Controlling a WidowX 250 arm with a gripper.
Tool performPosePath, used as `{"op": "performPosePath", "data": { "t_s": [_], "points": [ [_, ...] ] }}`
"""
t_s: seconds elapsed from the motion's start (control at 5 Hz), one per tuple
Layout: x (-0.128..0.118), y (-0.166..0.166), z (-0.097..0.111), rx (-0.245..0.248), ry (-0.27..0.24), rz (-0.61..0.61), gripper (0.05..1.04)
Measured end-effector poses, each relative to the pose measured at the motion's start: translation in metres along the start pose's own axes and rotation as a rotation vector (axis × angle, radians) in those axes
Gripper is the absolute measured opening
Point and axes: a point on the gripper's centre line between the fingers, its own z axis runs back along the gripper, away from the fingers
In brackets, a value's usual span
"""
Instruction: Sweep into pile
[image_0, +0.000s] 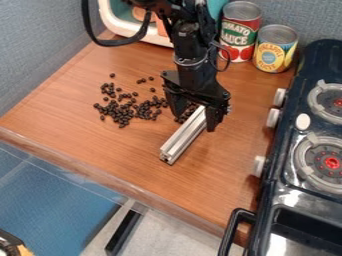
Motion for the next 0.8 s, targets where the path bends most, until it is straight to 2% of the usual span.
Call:
{"op": "performPosePath", "data": {
  "t_s": [0.2,0.4,0.6,0.8],
  "points": [
    [-0.0054,0.0016,-0.0092,0.007,0.020,0.013,0.959],
    [-0.0093,0.0037,-0.0148,0.018,0.048,0.035,0.667],
    [-0.0100,0.0071,-0.0186,0.038,0.049,0.042,0.384],
    [-0.0105,0.0053,-0.0186,0.027,0.048,0.037,0.370]
  ]
}}
